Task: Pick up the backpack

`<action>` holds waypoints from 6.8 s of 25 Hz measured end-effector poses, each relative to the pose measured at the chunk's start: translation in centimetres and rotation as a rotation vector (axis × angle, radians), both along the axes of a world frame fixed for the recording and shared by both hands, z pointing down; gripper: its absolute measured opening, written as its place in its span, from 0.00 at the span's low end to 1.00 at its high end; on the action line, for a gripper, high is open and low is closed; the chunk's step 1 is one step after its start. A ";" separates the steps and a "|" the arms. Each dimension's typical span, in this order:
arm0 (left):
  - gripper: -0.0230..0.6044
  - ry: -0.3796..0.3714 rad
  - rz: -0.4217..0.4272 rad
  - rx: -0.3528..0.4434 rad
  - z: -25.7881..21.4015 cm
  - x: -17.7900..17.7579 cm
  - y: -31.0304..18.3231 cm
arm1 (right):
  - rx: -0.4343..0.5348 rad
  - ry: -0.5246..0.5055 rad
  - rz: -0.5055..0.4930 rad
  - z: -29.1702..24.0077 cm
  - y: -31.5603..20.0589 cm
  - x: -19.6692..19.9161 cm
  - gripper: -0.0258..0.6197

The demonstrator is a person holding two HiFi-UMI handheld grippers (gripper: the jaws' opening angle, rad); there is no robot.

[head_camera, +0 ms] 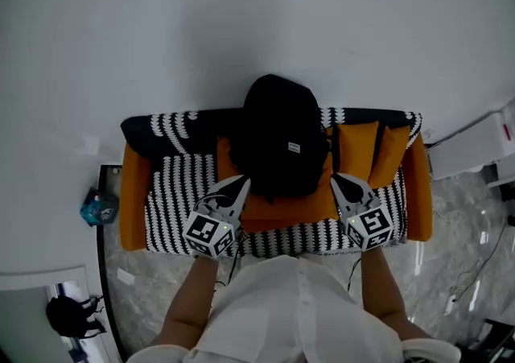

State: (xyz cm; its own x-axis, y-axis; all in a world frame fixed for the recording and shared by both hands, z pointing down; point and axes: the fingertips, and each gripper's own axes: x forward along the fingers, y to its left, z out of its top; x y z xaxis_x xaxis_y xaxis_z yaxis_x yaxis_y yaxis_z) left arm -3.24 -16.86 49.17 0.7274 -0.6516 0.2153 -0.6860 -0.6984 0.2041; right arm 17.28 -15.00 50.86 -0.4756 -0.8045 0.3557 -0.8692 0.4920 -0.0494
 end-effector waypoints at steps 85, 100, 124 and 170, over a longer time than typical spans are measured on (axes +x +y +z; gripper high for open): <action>0.08 0.090 -0.251 -0.155 5.8 -1.2 -5.6 | -0.233 -0.035 -0.186 11.0 -11.2 -5.3 0.16; 0.08 -0.012 -0.185 -0.200 9.3 -0.6 -5.3 | -0.261 -0.066 -0.256 10.6 -4.7 -5.5 0.15; 0.62 -0.194 0.134 -0.226 12.7 3.2 -8.0 | -0.293 -0.055 -0.281 10.7 -3.6 -5.6 0.14; 0.87 -0.255 0.507 -0.186 11.5 5.3 -7.9 | -0.318 -0.049 -0.274 10.9 -3.8 -4.9 0.14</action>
